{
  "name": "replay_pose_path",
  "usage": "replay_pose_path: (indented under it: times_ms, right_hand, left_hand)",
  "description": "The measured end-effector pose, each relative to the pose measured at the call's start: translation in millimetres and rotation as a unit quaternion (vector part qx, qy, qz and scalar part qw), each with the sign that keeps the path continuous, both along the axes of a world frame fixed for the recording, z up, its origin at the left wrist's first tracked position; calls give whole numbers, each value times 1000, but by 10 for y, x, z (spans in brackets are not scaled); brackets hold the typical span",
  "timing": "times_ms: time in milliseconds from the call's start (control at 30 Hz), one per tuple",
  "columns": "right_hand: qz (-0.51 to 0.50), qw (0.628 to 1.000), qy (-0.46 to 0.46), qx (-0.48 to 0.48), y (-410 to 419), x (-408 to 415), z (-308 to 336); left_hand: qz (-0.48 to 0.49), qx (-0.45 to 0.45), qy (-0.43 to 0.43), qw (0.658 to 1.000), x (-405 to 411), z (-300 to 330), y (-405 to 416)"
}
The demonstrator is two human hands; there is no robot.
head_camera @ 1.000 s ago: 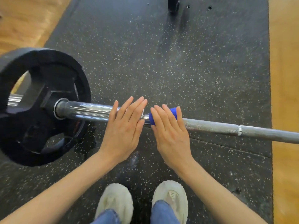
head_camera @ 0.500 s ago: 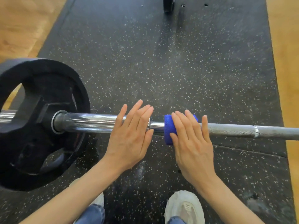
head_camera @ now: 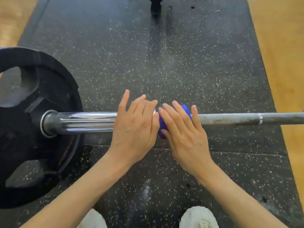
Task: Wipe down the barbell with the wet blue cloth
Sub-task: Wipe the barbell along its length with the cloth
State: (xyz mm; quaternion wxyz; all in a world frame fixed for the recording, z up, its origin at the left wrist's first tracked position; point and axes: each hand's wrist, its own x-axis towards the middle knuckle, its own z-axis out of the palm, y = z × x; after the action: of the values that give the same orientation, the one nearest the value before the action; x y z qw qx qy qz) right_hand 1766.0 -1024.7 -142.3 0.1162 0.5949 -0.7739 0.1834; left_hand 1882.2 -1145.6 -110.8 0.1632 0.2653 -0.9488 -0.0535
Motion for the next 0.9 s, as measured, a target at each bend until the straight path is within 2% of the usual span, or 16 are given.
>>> replay_pose_path:
  times_ms: [67, 167, 233, 300, 333, 467, 567, 633, 700, 800, 900]
  right_hand:
    - [-24, 999, 21, 4, 95, -175, -16]
    - [-82, 995, -54, -24, -95, 56, 2]
    - [-51, 996, -60, -29, -218, 164, -37]
    - [-28, 999, -15, -7, -171, -35, -35]
    - [-42, 999, -4, 0, -99, -140, -30]
    - [-150, 986, -69, -31, -220, 53, 24]
    - [-92, 993, -77, -12, -342, 221, 37]
    - [-53, 998, -32, 13, -223, 60, 55]
    - [-77, 997, -24, 11, -102, -47, 32]
    - [-133, 988, -68, -32, -195, 119, -15]
    - [-55, 997, -47, -23, -228, 156, -55]
  left_hand:
    - [2, 1, -4, 1000, -43, -3, -67]
    - [2, -5, -2, 1000, -127, -29, -138]
    - [-4, -15, -10, 1000, -146, -24, -182]
    - [-17, -18, -15, 1000, -97, -19, -206]
    - [-29, -20, -12, 999, -44, -29, -197]
    - [-58, -19, -7, 998, 75, -137, -119]
    - [-50, -5, -11, 999, 72, -128, -122]
    - [-60, -16, -15, 998, 87, -111, -142]
    - [-67, -28, -15, 997, 116, -117, -149]
    - [-66, -28, -13, 997, 122, -115, -139]
    - [-60, -23, -15, 998, 132, -117, -120]
